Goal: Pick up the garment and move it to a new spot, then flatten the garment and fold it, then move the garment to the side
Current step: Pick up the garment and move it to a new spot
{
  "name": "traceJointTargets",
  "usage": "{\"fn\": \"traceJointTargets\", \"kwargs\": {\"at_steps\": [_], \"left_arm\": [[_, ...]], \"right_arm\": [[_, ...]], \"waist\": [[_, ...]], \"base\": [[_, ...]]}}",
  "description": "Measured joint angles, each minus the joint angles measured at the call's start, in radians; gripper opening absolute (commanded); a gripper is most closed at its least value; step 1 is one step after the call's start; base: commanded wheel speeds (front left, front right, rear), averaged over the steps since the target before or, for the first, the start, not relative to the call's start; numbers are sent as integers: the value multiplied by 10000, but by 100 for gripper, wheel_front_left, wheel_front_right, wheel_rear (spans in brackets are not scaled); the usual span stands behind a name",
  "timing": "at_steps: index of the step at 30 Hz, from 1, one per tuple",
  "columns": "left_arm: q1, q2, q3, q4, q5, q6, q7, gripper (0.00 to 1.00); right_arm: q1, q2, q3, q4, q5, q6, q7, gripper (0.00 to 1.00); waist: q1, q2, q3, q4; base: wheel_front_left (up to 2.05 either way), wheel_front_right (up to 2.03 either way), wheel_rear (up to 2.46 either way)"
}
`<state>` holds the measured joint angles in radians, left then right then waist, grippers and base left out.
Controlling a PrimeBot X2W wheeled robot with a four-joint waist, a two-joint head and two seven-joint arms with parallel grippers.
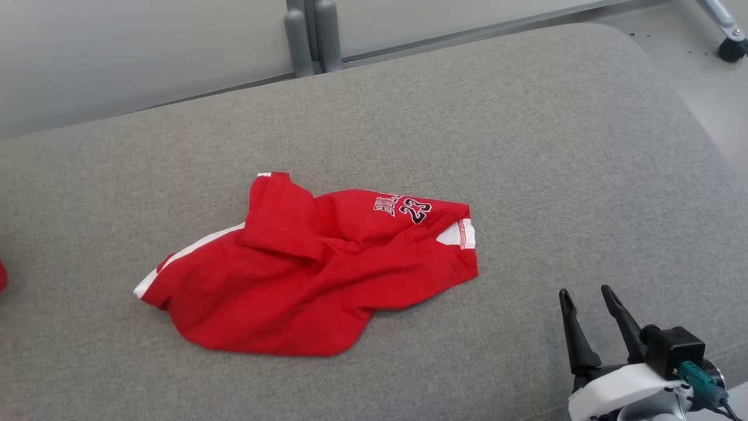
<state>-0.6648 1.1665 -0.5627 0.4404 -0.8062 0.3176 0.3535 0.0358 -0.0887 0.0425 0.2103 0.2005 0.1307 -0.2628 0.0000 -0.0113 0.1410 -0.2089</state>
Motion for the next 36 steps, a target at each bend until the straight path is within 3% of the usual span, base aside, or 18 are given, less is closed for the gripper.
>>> {"fn": "traceJointTargets", "kwargs": {"at_steps": [3, 5, 15, 21, 22, 24, 27, 36], "left_arm": [[217, 249, -63, 307, 119, 6, -138, 0], [359, 71, 17, 587, 27, 157, -428, 0], [1066, -2506, 683, 1871, -1361, 299, -2401, 0], [1161, -3563, 679, 3131, -1553, -17, -3139, 0], [1170, -3651, 656, 3298, -1553, -46, -3202, 22], [1165, -3824, 688, 3588, -1605, -111, -3417, 100], [1137, -4044, 717, 3917, -1653, -357, -3647, 100], [1123, -4755, 1083, 4065, -1983, -458, -4865, 100]], "right_arm": [[-88, 65, -79, -75, 123, -2, 0, 100], [-225, 107, -33, -94, 136, 0, 0, 100], [-535, 169, -38, -98, 240, 0, -2, 100], [-606, -19, -8, -77, 236, 0, 0, 100], [-603, -54, -31, -65, 234, 0, 0, 100], [-575, -107, -88, -59, 234, 0, 0, 100], [-449, -115, -165, -61, 203, 0, -2, 100], [76, 23, -173, -12, 199, 0, 0, 100]], "waist": [[0, 0, 248, -33], [0, 0, 443, -54], [0, 0, 1228, -49], [1, 0, 1282, 119], [0, 0, 1236, 129], [0, 0, 1139, 165], [1, 0, 977, 259], [0, 0, 276, 653]], "base": [[0, 0, 0], [0, 0, 0], [0, 0, 0], [0, 0, 0], [0, 0, 0], [0, 0, 0], [0, 0, 0], [0, 0, 0]]}}
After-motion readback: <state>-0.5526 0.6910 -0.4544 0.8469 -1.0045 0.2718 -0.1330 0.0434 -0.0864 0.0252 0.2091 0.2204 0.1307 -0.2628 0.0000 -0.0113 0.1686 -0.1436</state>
